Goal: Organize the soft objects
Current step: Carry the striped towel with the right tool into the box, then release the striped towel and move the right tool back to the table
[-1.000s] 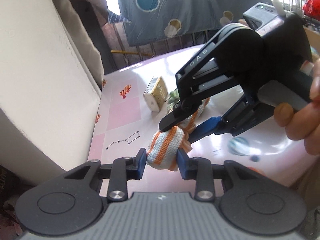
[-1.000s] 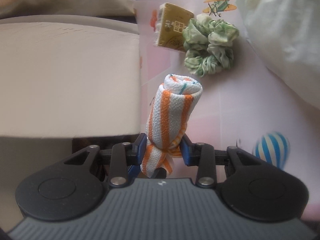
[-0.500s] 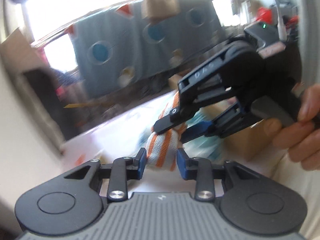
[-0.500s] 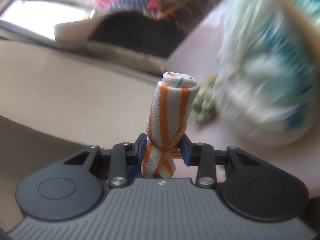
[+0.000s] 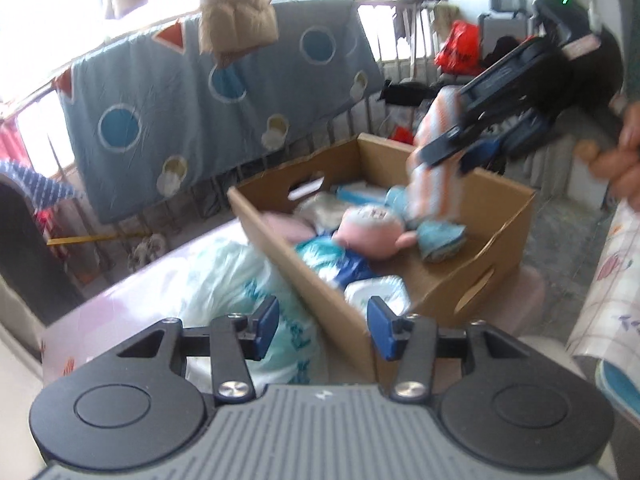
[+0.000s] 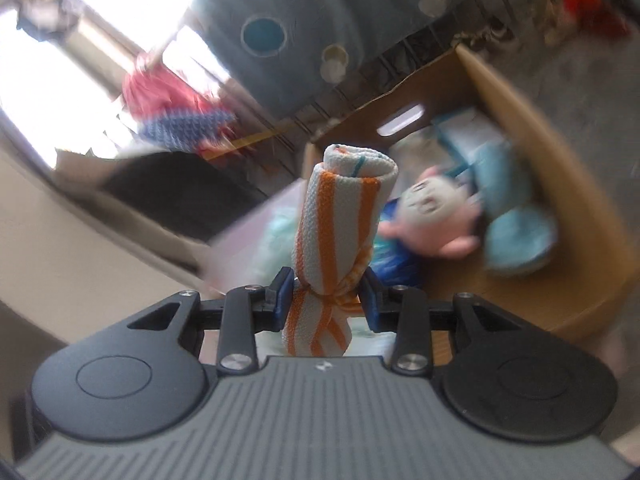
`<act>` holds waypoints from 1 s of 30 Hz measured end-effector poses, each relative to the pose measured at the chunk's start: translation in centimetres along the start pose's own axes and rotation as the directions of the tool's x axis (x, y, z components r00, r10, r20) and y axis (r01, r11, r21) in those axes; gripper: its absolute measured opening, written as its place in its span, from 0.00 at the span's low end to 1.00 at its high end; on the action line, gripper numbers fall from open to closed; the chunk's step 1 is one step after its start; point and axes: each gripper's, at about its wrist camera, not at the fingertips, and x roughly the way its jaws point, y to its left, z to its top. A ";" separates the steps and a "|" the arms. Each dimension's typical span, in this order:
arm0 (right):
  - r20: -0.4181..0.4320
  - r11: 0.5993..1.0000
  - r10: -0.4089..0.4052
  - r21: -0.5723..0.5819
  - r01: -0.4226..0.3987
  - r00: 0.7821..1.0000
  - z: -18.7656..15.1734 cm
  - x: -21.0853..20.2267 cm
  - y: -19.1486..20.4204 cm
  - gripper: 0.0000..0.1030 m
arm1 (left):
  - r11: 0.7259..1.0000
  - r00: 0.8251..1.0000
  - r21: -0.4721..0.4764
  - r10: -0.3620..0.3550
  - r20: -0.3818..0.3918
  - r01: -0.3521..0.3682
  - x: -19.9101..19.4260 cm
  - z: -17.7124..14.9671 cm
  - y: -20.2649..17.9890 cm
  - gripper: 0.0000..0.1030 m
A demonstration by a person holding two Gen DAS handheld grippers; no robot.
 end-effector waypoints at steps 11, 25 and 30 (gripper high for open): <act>-0.306 0.799 -0.338 -0.593 0.100 0.890 -2.3 12.3 2.1 0.35 | 0.978 0.982 -0.147 0.126 -0.138 -0.146 -0.4 -4.3 5.5 0.49; -0.333 0.934 -0.262 -0.325 0.150 0.906 -0.9 12.0 -0.4 0.42 | 0.953 0.965 -0.204 0.187 -0.181 -0.223 -1.1 -6.9 9.0 0.49; -0.267 0.961 -0.175 -0.254 0.106 0.948 0.7 10.5 1.8 0.49 | 0.935 0.954 -0.224 0.234 -0.187 -0.274 -1.6 -8.2 10.4 0.52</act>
